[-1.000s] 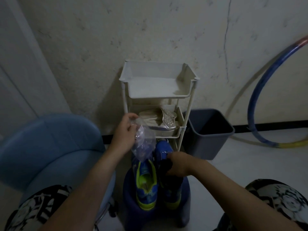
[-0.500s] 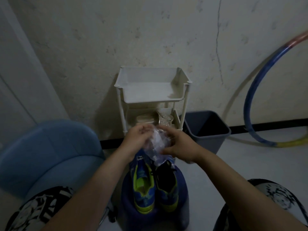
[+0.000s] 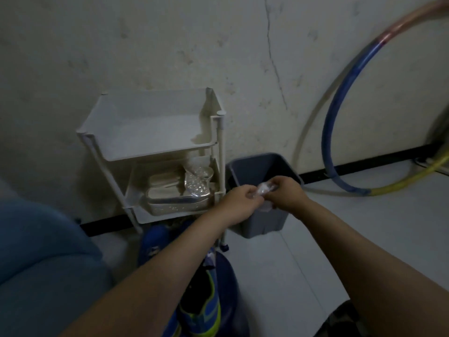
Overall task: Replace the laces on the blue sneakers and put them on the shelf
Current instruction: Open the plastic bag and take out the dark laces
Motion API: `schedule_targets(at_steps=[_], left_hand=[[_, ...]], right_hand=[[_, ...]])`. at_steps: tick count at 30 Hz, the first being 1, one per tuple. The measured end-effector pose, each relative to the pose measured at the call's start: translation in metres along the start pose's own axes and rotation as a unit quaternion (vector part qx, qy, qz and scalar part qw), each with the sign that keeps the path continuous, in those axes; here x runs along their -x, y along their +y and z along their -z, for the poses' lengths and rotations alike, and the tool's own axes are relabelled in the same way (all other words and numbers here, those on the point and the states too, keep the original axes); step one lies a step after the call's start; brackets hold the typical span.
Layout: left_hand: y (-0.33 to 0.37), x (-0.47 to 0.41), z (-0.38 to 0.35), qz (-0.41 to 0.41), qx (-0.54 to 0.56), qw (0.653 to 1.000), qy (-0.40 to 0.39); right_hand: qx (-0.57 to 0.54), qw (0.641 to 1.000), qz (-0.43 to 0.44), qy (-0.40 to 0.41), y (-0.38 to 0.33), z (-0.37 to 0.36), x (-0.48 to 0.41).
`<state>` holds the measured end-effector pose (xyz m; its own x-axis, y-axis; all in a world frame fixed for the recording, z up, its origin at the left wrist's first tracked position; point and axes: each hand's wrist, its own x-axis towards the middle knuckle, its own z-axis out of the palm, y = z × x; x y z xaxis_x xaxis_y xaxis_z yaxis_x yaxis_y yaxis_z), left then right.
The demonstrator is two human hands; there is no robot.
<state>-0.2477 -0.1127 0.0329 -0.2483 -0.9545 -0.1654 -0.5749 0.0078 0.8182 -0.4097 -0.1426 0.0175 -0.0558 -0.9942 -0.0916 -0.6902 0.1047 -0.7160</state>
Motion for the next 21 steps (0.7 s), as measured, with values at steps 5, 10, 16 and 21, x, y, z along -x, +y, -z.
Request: schedule_targets(at_steps=[5, 10, 16, 21], left_hand=[[-0.005, -0.066, -0.023, -0.033, -0.148, 0.987, 0.062], [-0.026, -0.114, -0.024, 0.041, -0.057, 0.997, 0.023], [-0.045, -0.128, -0.026, 0.051, -0.098, 0.994, -0.002], [-0.047, -0.100, -0.018, 0.040, -0.090, 0.995, 0.004]], right_hand=[[0.031, 0.997, -0.042, 0.052, 0.034, 0.001, -0.060], [0.088, 0.991, -0.074, 0.066, 0.045, -0.014, -0.112], [0.109, 0.992, -0.061, 0.005, 0.054, -0.029, -0.130], [0.137, 0.989, -0.019, -0.059, 0.032, -0.031, -0.097]])
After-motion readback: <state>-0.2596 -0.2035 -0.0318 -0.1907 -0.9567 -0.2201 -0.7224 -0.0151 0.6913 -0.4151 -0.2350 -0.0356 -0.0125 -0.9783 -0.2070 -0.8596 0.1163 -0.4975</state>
